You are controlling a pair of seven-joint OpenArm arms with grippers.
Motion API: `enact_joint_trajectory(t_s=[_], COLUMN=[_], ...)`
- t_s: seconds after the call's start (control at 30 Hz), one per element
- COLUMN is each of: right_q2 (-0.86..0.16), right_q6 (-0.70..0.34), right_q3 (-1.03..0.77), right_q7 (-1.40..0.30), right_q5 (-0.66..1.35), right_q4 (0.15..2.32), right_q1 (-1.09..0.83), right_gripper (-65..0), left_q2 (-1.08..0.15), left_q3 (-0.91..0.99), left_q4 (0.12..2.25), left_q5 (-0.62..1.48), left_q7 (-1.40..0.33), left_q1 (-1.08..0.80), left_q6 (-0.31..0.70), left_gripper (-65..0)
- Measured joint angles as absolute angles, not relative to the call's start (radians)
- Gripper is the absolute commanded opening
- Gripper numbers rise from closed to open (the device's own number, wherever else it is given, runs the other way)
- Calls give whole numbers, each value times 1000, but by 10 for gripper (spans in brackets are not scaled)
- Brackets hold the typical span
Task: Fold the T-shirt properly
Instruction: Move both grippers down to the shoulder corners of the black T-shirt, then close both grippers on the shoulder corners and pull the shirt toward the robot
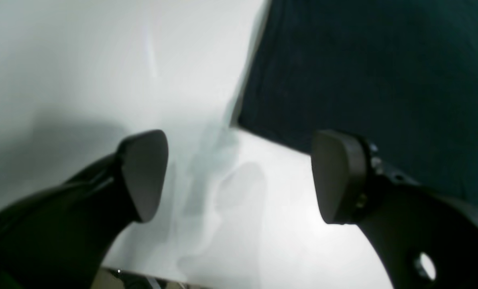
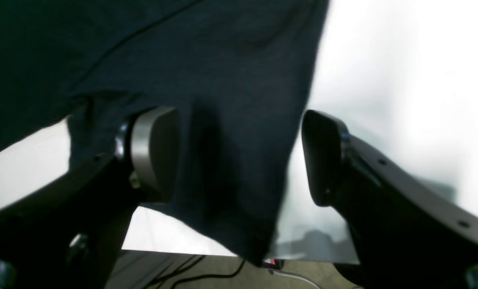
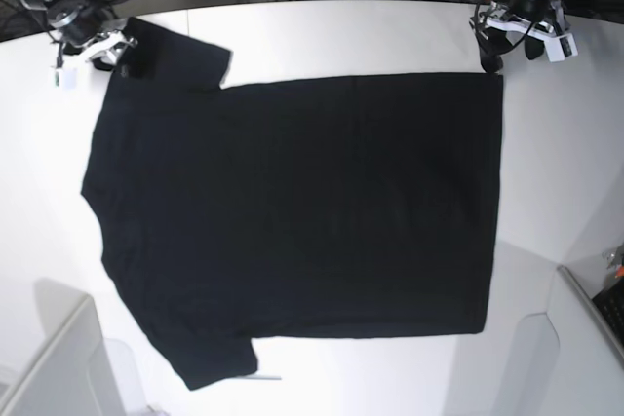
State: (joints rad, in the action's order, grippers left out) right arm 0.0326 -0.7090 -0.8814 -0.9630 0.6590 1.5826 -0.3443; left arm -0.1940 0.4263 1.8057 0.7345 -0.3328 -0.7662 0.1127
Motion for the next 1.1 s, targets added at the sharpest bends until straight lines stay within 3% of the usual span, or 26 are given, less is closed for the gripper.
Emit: enact_joint_trajectory(t_s=[0.17, 0.23, 0.57, 0.97, 1.1], right_q2=[31, 34, 44, 44, 44], right_q6=[-712, -713, -713, -713, -713], right_q3=[-826, -821, -810, -807, -807], right_q7=[-942, -940, -945, -961, -960], right_q5=[673, 673, 642, 647, 647], right_q4=[1584, 1584, 1575, 1575, 1575], right_q1=[-361, -360, -364, -364, -363], right_gripper=[-219, -252, -650, -650, -650], left_q2=[-186, -182, -141, -119, -119], left_q3=[425, 426, 428, 424, 432], left_q4=[1800, 1800, 1782, 1691, 1682], left_q5=[735, 735, 735, 735, 735], left_q7=[-328, -327, -327, -304, -410], left_q1=[-751, -742, -715, -625, -563], left_q6=[112, 113, 114, 113, 129], left_gripper=[-117, -117, -117, -118, -118])
